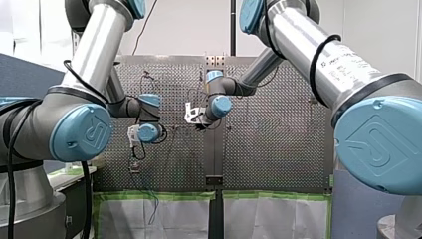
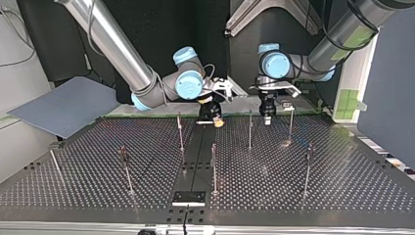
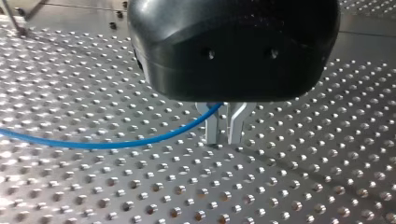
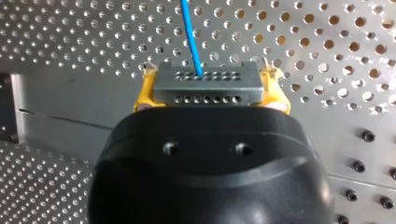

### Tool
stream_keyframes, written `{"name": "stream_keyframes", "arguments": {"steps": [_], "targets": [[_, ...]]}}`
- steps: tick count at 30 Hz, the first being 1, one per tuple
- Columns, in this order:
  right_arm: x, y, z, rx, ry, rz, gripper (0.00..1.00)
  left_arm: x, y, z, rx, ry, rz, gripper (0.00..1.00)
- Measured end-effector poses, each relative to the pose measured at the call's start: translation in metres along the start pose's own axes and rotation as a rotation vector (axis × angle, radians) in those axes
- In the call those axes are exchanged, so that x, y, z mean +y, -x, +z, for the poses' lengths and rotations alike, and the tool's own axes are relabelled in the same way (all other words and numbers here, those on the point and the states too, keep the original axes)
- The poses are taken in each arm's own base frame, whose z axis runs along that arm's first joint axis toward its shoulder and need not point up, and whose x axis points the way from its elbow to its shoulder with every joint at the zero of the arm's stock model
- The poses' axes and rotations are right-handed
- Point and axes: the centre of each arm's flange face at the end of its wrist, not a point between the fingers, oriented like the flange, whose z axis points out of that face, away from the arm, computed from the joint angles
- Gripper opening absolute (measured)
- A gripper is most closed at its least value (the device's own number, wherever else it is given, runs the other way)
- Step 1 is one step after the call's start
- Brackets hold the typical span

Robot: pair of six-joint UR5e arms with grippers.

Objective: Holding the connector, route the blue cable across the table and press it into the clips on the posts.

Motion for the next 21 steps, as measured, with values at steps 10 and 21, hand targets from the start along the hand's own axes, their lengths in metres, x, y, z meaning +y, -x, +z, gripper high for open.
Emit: {"name": "stream_keyframes", "arguments": {"steps": [10,21], "targets": [[0.023,-0.002,0.004,0.002,0.028,0.011,0.0,0.006,-0.016,0.034,0.01,-0.001,0.004,0.14],[0.043,-0.004,0.006,0.004,0.053,0.015,0.0,0.012,0.001,0.063,0.008,0.019,0.045,0.41]]}}
